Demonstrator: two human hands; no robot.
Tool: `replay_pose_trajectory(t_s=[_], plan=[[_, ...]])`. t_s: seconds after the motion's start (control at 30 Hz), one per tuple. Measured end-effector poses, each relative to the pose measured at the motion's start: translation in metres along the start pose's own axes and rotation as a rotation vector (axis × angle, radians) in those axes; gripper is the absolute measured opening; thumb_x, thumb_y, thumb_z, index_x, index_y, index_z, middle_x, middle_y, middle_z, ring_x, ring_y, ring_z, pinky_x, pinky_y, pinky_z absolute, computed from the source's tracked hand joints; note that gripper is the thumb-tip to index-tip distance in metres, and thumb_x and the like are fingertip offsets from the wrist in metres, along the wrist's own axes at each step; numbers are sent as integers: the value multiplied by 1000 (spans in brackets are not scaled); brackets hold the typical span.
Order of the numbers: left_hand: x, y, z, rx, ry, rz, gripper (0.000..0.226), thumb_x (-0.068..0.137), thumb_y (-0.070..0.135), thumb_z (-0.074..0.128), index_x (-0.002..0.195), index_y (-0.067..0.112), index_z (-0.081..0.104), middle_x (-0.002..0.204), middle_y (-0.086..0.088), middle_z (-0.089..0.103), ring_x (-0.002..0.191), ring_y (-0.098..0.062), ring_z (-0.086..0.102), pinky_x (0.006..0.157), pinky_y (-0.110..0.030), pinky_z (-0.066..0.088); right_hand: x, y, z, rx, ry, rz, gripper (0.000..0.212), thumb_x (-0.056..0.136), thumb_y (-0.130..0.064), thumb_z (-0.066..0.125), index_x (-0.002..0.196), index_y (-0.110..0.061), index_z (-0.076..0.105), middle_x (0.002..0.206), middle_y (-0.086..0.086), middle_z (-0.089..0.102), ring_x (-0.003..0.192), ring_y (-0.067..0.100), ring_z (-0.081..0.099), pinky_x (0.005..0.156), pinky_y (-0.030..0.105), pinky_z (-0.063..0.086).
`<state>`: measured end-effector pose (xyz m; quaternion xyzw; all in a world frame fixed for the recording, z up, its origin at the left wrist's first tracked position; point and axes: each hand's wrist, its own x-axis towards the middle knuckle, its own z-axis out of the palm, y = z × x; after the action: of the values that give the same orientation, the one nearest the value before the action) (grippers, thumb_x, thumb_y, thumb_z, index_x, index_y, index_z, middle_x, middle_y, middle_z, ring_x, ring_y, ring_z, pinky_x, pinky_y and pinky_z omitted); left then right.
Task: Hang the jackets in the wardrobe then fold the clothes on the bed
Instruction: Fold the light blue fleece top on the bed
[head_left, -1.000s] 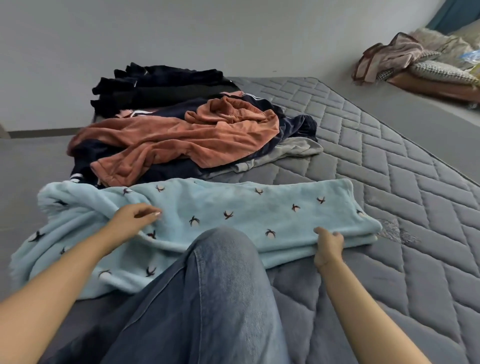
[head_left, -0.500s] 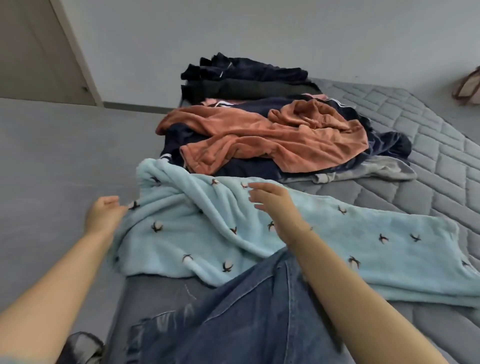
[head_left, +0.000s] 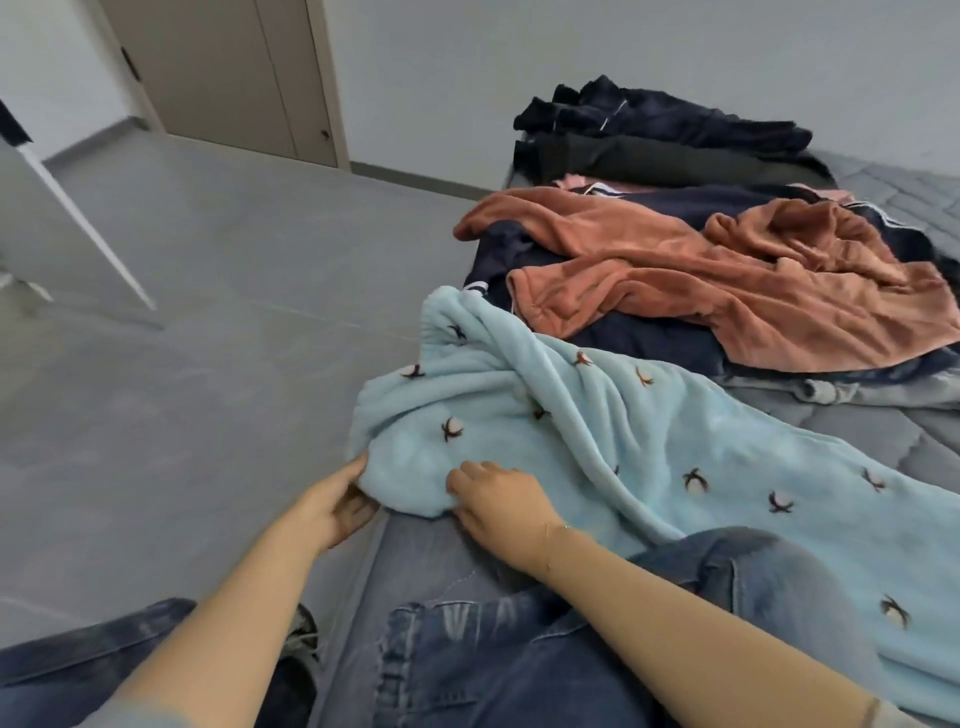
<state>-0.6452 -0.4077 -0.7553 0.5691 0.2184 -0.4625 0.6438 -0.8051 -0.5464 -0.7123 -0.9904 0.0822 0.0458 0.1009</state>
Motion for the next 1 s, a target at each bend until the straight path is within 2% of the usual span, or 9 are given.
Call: replay_pose_trajectory(t_s=[0.1,0.17,0.3,0.4,0.53,0.67,0.77,0.9,1.0], plan=[[-3,23,-2,-250,107,385,26,90,10,63,116,12,61,111,-10,64,86,-20,64,61,-26,59,-1,-1,-3,160,149,-47,20,97,-19,47,109,-7,58,103,10,61,92,30,58,68,40,44],[-9,35,-13,-123,347,633,24,79,12,64,103,15,64,103,-10,67,87,-24,64,57,-28,57,-4,-6,-4,199,161,-126,20,98,-19,49,106,-5,61,98,11,63,87,31,60,67,40,45],[-3,23,-38,86,536,357,32,85,0,62,117,-4,63,101,-18,63,87,-31,61,72,-39,53,-6,-12,-1,202,-9,-155,29,101,-32,47,113,-13,65,103,5,63,93,24,60,77,38,46],[-1,21,-36,227,575,334,47,85,0,66,131,-5,55,115,-26,61,100,-36,61,90,-38,48,-4,-2,-14,304,179,-69,25,98,-29,55,116,-16,68,107,0,66,95,20,63,76,36,52],[-12,42,10,418,347,578,39,90,2,62,128,2,58,127,-17,61,105,-24,57,86,-28,42,13,33,-45,172,632,122,25,86,-13,68,111,-7,68,119,11,61,107,32,57,87,41,49],[-8,68,59,627,156,733,24,94,14,62,117,7,64,118,-11,65,98,-14,56,85,-24,41,35,75,-58,156,472,412,44,91,-32,63,127,-9,56,127,10,53,111,32,49,91,43,43],[11,83,80,710,109,601,35,97,30,60,124,8,61,128,-9,61,107,-18,54,90,-28,40,46,92,-49,147,373,456,46,93,-42,58,128,-11,55,118,8,55,107,30,51,91,40,41],[37,92,95,776,-42,420,56,95,36,62,142,11,46,137,-5,54,115,-17,52,91,-27,40,59,105,-42,183,442,457,30,94,-36,57,104,-9,67,96,8,60,90,30,56,79,41,40],[53,93,99,805,-125,391,50,92,25,67,136,6,51,130,-13,61,118,-27,59,102,-41,47,62,114,-42,374,576,466,34,98,-32,54,72,-10,57,77,2,56,69,23,52,65,39,40]])
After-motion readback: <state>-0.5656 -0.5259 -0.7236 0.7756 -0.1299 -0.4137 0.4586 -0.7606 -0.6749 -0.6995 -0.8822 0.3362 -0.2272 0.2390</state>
